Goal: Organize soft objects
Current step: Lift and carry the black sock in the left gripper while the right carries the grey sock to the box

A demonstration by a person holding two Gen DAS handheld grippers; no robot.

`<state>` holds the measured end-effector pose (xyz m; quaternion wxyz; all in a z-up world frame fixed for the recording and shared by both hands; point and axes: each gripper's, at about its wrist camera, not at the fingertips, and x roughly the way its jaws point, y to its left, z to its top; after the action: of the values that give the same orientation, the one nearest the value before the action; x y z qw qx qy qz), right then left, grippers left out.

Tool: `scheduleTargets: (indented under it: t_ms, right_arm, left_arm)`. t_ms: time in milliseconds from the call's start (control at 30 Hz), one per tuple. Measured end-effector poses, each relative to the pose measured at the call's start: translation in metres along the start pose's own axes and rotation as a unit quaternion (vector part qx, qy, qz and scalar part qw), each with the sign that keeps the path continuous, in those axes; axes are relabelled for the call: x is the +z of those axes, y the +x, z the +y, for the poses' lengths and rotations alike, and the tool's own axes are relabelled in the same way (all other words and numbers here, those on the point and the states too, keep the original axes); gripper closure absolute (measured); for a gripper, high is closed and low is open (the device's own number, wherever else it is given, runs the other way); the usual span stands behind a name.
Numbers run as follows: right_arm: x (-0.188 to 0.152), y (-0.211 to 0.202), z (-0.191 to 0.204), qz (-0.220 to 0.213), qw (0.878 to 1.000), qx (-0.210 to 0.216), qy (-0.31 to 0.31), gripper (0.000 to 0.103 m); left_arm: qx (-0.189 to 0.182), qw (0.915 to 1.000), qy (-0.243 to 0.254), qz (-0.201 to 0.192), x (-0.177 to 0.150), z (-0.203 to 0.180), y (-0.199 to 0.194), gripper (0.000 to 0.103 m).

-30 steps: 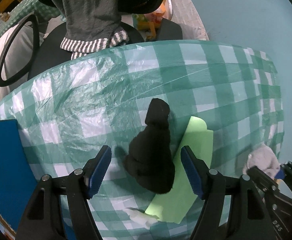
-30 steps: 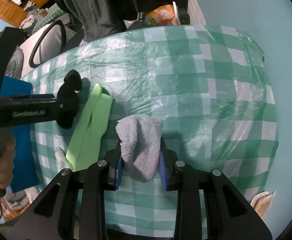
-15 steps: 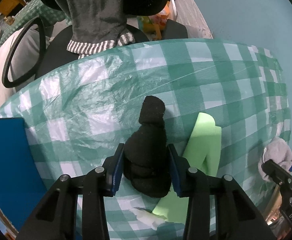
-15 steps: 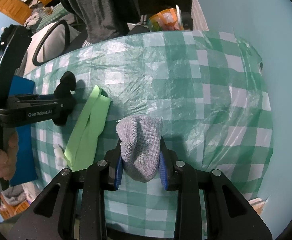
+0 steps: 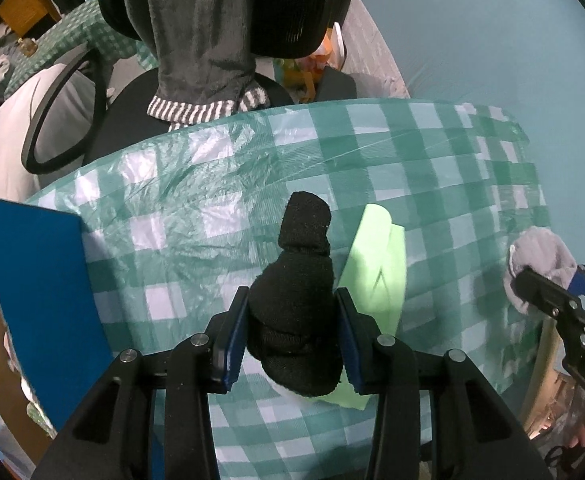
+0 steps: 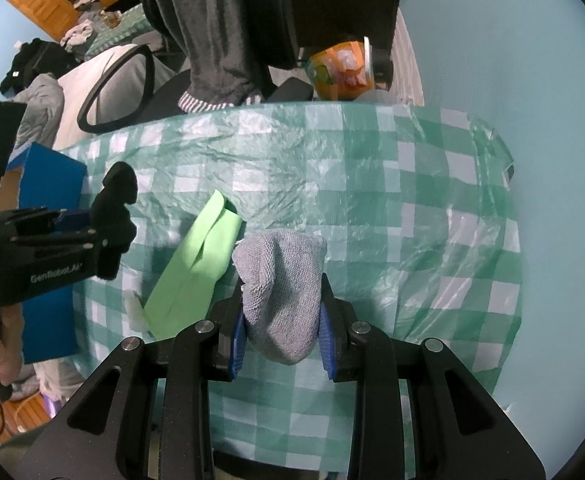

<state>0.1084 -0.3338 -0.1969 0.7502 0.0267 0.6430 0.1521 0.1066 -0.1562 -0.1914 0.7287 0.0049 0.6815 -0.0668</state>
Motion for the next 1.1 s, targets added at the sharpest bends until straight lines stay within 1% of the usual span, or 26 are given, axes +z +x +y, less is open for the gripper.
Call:
scheduleTargets:
  t_ms: [167, 633, 900, 1100]
  right_arm:
    - [0.001, -0.012, 0.006, -0.01, 1.0, -0.002, -0.008, 0.074]
    - [0.0, -0.045, 0.027, -0.041, 0.999, 0.001, -0.035, 0.074]
    - [-0.003, -0.06, 0.042, -0.056, 0.997, 0.006, -0.046, 0.074]
    - [-0.003, -0.069, 0.061, -0.066, 0.996, 0.01, -0.061, 0.074]
  left_arm:
    - [-0.005, 0.9999, -0.004, -0.014, -0.009, -0.001, -0.018, 0.061]
    - [-0.015, 0.9991, -0.013, -0.037, -0.037, -0.002, -0.054, 0.061]
    - [-0.015, 0.9985, -0.012, -0.05, -0.052, 0.005, -0.073, 0.061]
    - [-0.015, 0.9979, -0.014, -0.062, -0.062, 0.013, -0.087, 0.062]
